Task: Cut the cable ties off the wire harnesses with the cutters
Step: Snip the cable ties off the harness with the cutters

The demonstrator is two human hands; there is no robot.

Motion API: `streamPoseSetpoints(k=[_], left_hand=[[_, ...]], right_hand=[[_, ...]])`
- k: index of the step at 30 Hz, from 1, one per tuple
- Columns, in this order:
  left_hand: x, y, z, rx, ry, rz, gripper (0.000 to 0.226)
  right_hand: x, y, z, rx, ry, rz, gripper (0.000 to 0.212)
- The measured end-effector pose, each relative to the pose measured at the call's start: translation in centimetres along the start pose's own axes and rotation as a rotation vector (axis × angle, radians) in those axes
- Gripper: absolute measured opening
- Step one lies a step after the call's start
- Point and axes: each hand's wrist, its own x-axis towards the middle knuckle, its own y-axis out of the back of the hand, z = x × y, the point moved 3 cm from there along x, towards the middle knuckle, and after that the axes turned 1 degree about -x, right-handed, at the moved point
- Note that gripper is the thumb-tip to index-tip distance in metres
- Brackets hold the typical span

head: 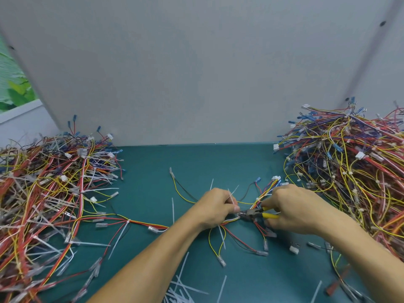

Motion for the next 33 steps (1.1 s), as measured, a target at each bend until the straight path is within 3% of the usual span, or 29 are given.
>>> streamPoseSetpoints(k=[20,27,30,33], left_hand=[[-0.3,0.1,0.1,-0.043,0.031,-0.013,0.009],[-0.2,0.2,0.1,-0.068,0.040,0.005,0.014],[-0.4,0.4,0.1,-0.234,0.110,0.075,0.022],[-0.9,1.4,0.1,-0.602,0.175,0.158,0.020]], right_hand=[[0.3,-0.4,-0.2,-0.174,0.090,0.052,0.030],[0.2,-0.4,-0.4,-0.151,0.048,-0.015,0.018],[0.2,-0.2,-0.8,-0.160,0.035,-0.026,0.013],[0.0,-0.1,-1.0,-0.112,-0.012,0.005,0.014]])
